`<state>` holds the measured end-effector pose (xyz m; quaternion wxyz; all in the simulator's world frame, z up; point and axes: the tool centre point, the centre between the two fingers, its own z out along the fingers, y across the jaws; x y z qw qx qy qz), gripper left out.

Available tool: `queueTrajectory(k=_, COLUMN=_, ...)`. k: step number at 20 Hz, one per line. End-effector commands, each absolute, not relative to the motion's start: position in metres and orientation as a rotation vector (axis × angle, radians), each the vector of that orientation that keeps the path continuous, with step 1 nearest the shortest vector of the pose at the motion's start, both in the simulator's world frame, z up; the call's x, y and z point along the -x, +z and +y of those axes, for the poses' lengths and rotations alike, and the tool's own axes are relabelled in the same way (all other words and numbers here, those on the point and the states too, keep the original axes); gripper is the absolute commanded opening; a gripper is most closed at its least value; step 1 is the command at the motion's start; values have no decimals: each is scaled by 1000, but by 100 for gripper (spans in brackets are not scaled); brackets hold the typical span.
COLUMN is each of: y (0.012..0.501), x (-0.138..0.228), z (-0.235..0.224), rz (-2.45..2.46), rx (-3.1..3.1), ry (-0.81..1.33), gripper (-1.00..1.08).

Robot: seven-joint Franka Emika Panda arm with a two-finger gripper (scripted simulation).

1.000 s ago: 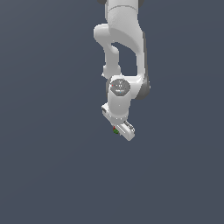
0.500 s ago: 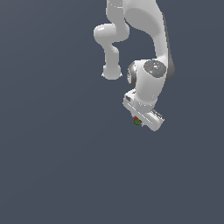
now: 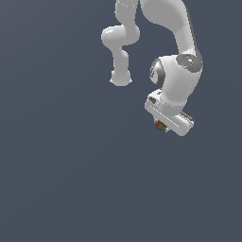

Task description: Pick up the object and move it to a goal position.

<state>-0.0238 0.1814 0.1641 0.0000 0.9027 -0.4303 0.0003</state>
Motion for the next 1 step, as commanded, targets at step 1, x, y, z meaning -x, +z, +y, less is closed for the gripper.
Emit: queueTrajectory(k=1, y=166, x=24, z=184, rz=-1354, rx=-2834, ry=1, gripper=-100)
